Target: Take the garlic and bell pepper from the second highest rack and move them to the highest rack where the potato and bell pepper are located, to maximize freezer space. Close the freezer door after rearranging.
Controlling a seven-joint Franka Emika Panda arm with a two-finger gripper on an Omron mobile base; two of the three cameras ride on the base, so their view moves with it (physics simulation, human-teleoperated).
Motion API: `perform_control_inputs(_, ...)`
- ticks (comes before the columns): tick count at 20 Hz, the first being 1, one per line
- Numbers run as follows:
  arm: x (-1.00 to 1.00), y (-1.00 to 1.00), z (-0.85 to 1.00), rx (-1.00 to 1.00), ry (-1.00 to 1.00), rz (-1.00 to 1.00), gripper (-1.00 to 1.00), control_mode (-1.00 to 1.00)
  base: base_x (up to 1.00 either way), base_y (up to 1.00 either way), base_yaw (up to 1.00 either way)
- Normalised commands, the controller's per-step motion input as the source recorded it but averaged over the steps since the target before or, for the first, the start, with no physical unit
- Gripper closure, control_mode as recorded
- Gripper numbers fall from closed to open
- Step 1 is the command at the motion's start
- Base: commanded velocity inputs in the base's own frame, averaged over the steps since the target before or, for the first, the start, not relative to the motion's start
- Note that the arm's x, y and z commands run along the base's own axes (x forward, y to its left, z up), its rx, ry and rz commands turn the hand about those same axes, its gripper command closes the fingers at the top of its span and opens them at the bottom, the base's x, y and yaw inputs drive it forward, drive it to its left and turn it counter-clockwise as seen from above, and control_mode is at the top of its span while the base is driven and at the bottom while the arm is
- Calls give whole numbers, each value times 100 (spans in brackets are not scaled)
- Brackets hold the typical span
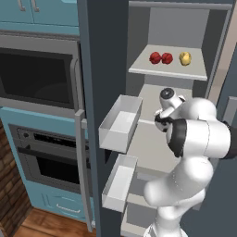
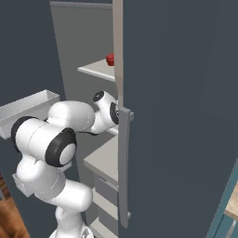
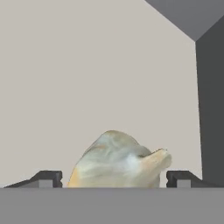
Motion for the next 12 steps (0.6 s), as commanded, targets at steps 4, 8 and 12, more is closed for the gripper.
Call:
perform_control_inputs(4,7,-14,-40,0,0,0,-100,-100,0,0,0)
perform_control_inputs(8,-2,-23,-56,0,0,-1,100,-100,0,0,0)
perform_control_inputs(12,-3,-10,-42,0,0,-3,100,-100,0,0,0)
